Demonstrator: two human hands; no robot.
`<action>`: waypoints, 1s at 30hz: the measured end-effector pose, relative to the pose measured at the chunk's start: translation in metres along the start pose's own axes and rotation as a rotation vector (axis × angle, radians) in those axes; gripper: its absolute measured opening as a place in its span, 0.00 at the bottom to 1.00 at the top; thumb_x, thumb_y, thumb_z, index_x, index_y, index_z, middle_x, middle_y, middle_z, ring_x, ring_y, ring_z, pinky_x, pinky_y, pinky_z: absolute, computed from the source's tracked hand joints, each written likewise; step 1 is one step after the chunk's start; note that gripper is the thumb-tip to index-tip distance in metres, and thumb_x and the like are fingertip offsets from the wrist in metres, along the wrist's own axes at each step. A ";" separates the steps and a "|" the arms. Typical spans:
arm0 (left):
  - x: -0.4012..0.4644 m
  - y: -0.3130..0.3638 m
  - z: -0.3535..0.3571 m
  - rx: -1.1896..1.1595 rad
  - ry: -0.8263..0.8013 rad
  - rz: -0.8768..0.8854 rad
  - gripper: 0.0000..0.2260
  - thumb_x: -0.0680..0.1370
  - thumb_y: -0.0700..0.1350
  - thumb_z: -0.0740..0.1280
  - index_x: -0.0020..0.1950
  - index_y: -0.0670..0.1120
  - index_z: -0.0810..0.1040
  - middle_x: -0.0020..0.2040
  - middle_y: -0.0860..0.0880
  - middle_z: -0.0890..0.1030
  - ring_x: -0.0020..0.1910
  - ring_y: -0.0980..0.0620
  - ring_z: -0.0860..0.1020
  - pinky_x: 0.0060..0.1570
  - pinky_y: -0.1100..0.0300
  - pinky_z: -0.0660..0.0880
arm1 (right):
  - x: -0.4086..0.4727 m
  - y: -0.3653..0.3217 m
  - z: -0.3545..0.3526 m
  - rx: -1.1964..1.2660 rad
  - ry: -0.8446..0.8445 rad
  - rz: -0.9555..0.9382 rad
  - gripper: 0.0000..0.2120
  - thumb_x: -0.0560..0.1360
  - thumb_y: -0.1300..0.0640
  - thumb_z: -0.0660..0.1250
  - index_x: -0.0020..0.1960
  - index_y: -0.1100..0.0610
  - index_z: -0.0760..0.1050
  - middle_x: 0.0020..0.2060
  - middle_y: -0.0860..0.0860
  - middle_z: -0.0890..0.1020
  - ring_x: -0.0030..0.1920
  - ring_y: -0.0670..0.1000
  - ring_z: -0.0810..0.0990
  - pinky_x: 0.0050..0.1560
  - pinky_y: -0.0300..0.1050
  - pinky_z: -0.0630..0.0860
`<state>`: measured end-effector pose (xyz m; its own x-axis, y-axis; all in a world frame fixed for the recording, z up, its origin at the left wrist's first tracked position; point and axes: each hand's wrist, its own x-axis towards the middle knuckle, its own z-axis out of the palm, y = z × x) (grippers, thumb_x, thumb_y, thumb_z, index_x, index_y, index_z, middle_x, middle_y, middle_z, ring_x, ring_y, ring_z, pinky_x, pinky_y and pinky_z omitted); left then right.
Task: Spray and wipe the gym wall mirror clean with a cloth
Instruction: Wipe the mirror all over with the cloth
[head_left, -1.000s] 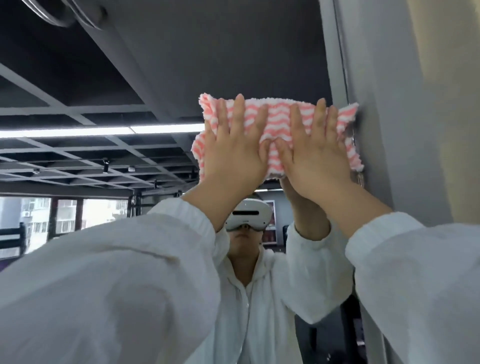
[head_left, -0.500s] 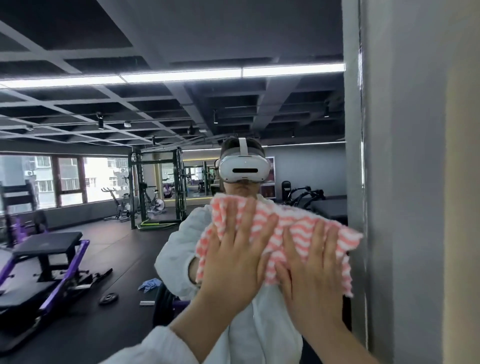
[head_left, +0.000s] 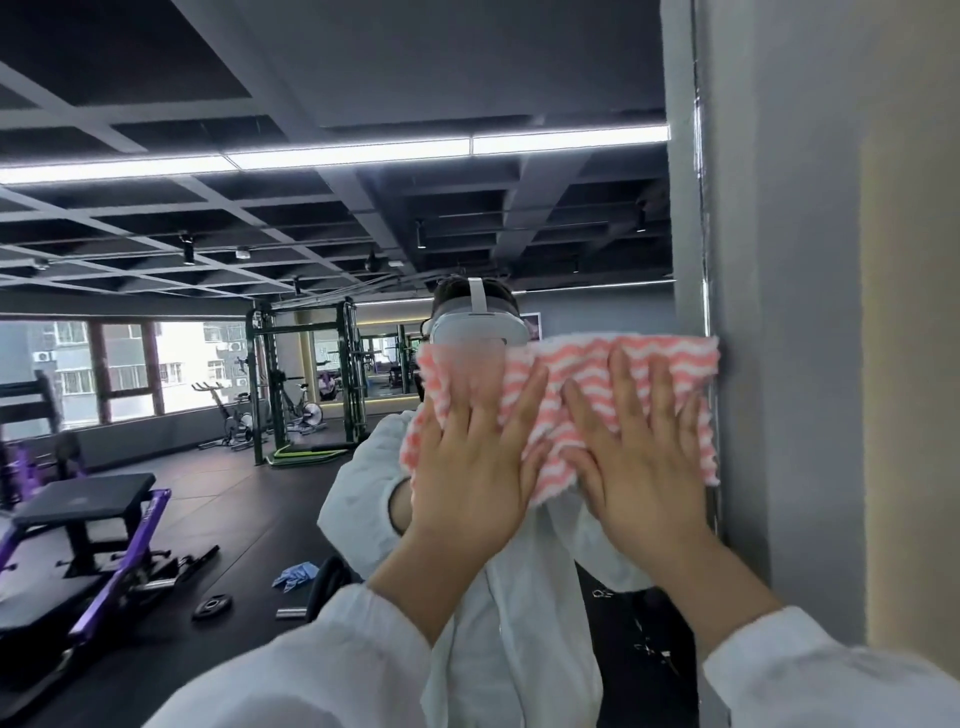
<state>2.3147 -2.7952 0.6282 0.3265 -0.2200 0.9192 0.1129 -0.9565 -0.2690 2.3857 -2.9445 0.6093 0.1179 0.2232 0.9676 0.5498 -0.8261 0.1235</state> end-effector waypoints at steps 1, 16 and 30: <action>0.007 0.001 -0.001 -0.004 0.008 -0.018 0.26 0.80 0.58 0.49 0.76 0.51 0.54 0.76 0.42 0.54 0.75 0.38 0.49 0.63 0.40 0.66 | 0.006 0.002 -0.002 0.012 0.005 0.016 0.24 0.81 0.40 0.40 0.75 0.46 0.51 0.74 0.57 0.55 0.73 0.64 0.51 0.72 0.60 0.40; -0.075 0.029 0.017 -0.085 -0.156 0.032 0.30 0.79 0.61 0.50 0.78 0.52 0.45 0.78 0.45 0.42 0.76 0.42 0.44 0.51 0.42 0.75 | -0.095 -0.012 0.010 0.037 -0.105 0.018 0.23 0.82 0.43 0.42 0.75 0.49 0.52 0.77 0.57 0.48 0.75 0.65 0.49 0.68 0.67 0.57; 0.048 -0.070 -0.029 0.141 -0.001 0.082 0.26 0.82 0.56 0.44 0.76 0.45 0.51 0.76 0.40 0.57 0.74 0.38 0.55 0.66 0.38 0.59 | 0.078 -0.038 -0.018 0.030 -0.071 -0.055 0.25 0.81 0.42 0.39 0.76 0.46 0.47 0.76 0.57 0.53 0.75 0.63 0.49 0.72 0.63 0.42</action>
<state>2.2951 -2.7446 0.6999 0.3406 -0.2960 0.8924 0.2162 -0.8991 -0.3807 2.3590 -2.9050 0.6842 0.1445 0.3045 0.9415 0.5813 -0.7961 0.1683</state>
